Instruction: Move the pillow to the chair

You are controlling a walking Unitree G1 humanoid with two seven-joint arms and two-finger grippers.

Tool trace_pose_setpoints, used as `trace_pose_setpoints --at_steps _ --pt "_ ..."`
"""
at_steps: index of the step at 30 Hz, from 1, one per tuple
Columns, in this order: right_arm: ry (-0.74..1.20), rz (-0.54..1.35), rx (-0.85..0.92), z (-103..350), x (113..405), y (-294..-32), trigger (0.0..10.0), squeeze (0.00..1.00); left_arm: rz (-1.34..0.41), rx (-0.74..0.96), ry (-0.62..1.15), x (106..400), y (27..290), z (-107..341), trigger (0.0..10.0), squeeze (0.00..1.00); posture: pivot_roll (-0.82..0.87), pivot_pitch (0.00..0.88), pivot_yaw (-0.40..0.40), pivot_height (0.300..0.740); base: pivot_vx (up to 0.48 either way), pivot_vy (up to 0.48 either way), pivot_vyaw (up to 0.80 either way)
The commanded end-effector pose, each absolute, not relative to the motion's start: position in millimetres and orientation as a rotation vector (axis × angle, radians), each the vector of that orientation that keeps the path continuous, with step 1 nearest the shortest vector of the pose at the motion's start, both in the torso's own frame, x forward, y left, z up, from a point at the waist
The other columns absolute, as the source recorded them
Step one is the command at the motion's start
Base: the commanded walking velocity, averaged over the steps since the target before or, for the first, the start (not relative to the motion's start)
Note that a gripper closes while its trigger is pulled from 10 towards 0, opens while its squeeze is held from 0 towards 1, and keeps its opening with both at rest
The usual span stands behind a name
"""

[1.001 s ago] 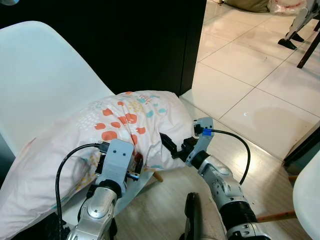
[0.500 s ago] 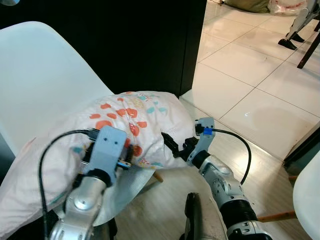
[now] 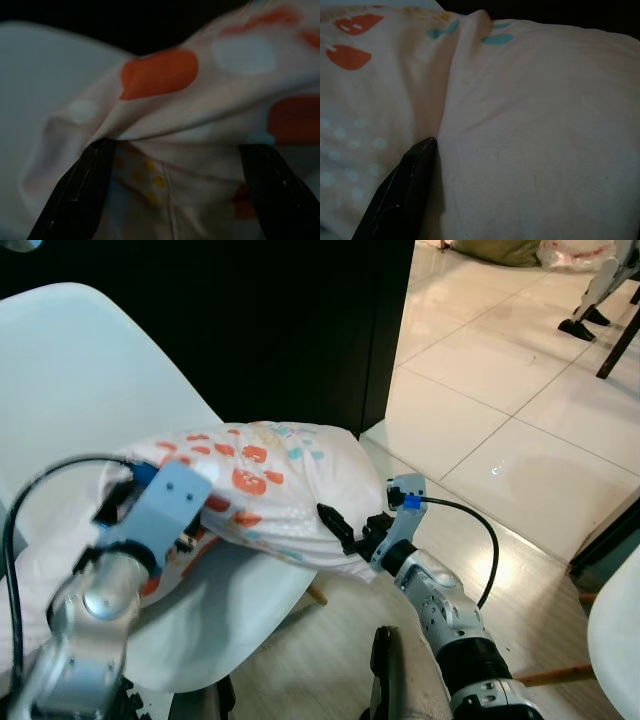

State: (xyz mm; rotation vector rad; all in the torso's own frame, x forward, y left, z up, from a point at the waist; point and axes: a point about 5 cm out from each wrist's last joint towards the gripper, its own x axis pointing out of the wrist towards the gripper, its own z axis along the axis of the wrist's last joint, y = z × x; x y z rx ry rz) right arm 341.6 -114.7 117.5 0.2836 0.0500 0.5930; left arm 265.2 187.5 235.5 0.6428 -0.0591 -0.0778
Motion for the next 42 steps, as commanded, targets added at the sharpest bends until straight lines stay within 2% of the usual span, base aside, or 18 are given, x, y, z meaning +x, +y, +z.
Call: trace_pose_setpoints --at_steps 1,3,8,9,10,11,14,19,20,21,23,25,28,30,34,37,42 --pt "0.072 0.606 0.281 112 340 -111 10.0 1.0 -0.161 0.601 -0.105 262 185 249 10.0 0.0 -0.01 0.162 0.014 0.555 0.0 0.0 0.0" --pt "0.073 0.607 0.281 112 340 -111 10.0 1.0 -0.233 0.54 -0.155 260 184 258 10.0 0.0 -0.01 0.163 0.015 0.555 0.0 0.0 0.0" --pt "0.072 0.609 0.282 112 340 -110 10.0 1.0 -0.389 0.538 -0.146 252 182 258 10.0 0.0 -0.01 0.163 0.015 0.555 0.0 0.0 0.0" --pt "0.072 0.611 0.281 112 340 -110 10.0 1.0 -0.492 0.564 -0.112 246 181 258 10.0 0.0 -0.01 0.166 0.017 0.555 0.0 0.0 0.0" --pt "0.072 0.611 0.281 112 340 -110 10.0 1.0 -0.492 0.564 -0.112 246 181 258 10.0 0.0 -0.01 0.166 0.017 0.555 0.0 0.0 0.0" --pt "0.072 0.61 0.281 112 340 -110 10.0 1.0 -0.566 0.594 -0.074 240 183 258 10.0 0.0 -0.02 0.167 0.016 0.555 0.0 0.0 0.0" --pt "0.073 0.61 0.281 112 339 -110 10.0 1.0 -0.571 0.674 -0.057 239 195 263 10.0 0.0 -0.02 0.167 0.017 0.555 0.0 0.0 0.0" --pt "0.076 0.612 0.279 110 339 -111 10.0 1.0 -0.212 0.676 -0.168 261 233 296 10.0 0.0 -0.01 0.167 0.015 0.555 0.0 0.0 0.0" --pt "0.075 0.618 0.278 110 339 -110 10.0 1.0 -0.124 0.659 -0.188 264 239 298 10.0 0.0 -0.01 0.167 0.015 0.555 0.0 0.0 0.0" --pt "0.075 0.618 0.278 110 339 -110 10.0 1.0 -0.124 0.659 -0.188 264 239 298 10.0 0.0 -0.01 0.167 0.015 0.555 0.0 0.0 0.0" --pt "0.072 0.63 0.263 111 338 -108 10.0 1.0 0.087 0.583 -0.187 270 252 289 10.0 0.0 -0.01 0.165 0.014 0.555 0.0 0.0 0.0" --pt "0.069 0.627 0.242 111 338 -108 10.0 1.0 0.164 0.533 -0.132 272 254 267 10.0 0.0 -0.01 0.164 0.012 0.555 0.0 0.0 0.0" --pt "0.062 0.607 0.234 113 339 -111 10.0 1.0 0.173 0.49 -0.077 273 249 243 10.0 0.0 -0.02 0.165 0.012 0.555 0.0 0.0 0.0" --pt "0.052 0.585 0.232 116 342 -118 10.0 0.35 0.207 0.342 0.064 271 241 197 10.0 0.0 -0.02 0.166 0.013 0.555 0.0 0.0 0.0" --pt "0.051 0.582 0.23 117 342 -120 10.0 0.32 0.252 0.207 0.136 267 239 174 10.0 0.0 -0.02 0.168 0.017 0.555 0.0 0.0 0.0" --pt "0.051 0.583 0.229 116 341 -120 10.0 0.33 0.396 0.048 0.243 254 246 140 10.0 0.0 -0.02 0.169 0.023 0.555 0.0 0.0 0.0" --pt "0.057 0.591 0.233 114 339 -118 10.0 0.33 0.582 0.013 0.234 239 268 145 10.0 0.0 -0.02 0.166 0.022 0.555 0.0 0.0 0.0"
